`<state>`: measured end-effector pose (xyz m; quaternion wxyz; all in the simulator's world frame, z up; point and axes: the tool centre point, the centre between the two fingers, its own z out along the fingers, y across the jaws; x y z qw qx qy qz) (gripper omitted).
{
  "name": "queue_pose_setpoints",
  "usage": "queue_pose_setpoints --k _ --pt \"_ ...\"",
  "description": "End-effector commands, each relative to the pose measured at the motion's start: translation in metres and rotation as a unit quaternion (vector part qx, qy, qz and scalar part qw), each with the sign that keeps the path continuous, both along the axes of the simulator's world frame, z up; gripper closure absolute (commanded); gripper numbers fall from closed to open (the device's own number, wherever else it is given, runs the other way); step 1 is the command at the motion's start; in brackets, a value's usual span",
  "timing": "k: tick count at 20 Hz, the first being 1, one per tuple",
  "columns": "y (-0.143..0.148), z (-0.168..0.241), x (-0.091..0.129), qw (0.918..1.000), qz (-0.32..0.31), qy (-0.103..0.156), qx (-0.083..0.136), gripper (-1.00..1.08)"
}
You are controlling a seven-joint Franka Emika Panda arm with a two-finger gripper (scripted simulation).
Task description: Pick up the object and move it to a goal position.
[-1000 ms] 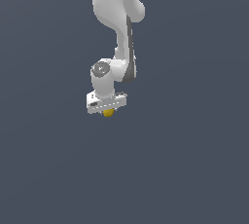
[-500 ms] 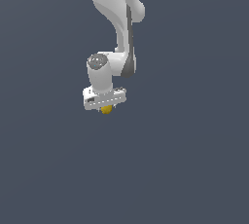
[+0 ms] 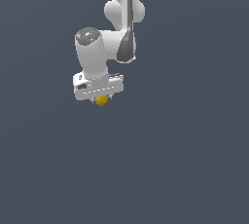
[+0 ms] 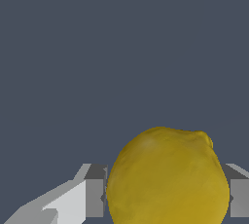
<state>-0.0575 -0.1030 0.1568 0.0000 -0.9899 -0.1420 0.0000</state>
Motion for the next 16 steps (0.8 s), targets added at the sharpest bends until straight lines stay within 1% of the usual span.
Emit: queue_pose_setpoints --k 1,16 --pt "-0.003 0.027 0.003 1.0000 0.000 0.000 0.000 1.08" --pt "-0.022 0.181 0.026 1.0000 0.000 0.000 0.000 1.08"
